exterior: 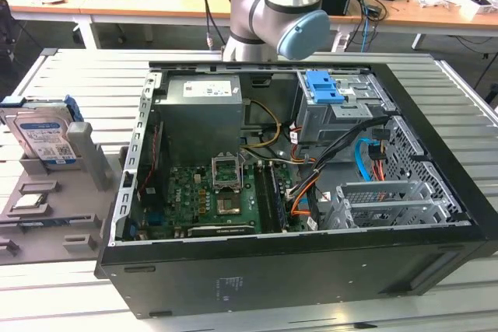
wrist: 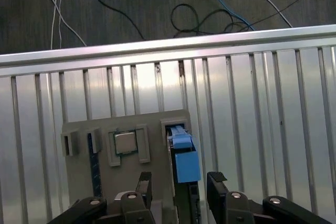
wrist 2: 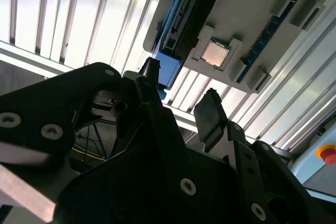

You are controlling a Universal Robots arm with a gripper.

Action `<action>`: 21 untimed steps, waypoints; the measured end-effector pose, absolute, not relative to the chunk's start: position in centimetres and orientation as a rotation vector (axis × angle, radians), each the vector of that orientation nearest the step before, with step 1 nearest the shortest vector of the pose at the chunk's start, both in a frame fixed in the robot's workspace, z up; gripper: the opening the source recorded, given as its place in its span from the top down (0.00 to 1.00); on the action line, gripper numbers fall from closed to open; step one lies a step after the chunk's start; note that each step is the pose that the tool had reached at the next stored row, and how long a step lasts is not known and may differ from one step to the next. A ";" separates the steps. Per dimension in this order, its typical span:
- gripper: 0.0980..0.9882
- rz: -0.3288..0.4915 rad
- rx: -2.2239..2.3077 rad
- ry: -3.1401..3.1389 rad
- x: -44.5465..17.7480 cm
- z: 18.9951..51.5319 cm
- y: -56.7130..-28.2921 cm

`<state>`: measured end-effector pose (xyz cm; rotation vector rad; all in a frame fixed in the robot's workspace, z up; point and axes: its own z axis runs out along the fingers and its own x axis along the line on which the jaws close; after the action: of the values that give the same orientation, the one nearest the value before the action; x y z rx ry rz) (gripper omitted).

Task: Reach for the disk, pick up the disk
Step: 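Pick up the disk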

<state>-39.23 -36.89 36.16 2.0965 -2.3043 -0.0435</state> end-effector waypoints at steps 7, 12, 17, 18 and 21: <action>0.50 -0.043 2.096 -2.304 -39.2 35.8 -36.8; 0.50 -0.043 2.096 -2.304 -39.2 35.4 -36.8; 0.50 -0.044 2.096 -2.304 -39.2 34.6 -36.8; 0.50 -0.044 2.097 -2.304 -39.2 34.5 -36.8; 0.50 -0.044 2.097 -2.304 -39.2 34.0 -36.8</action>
<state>-39.23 -36.79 33.99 2.0965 -2.3040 -0.0436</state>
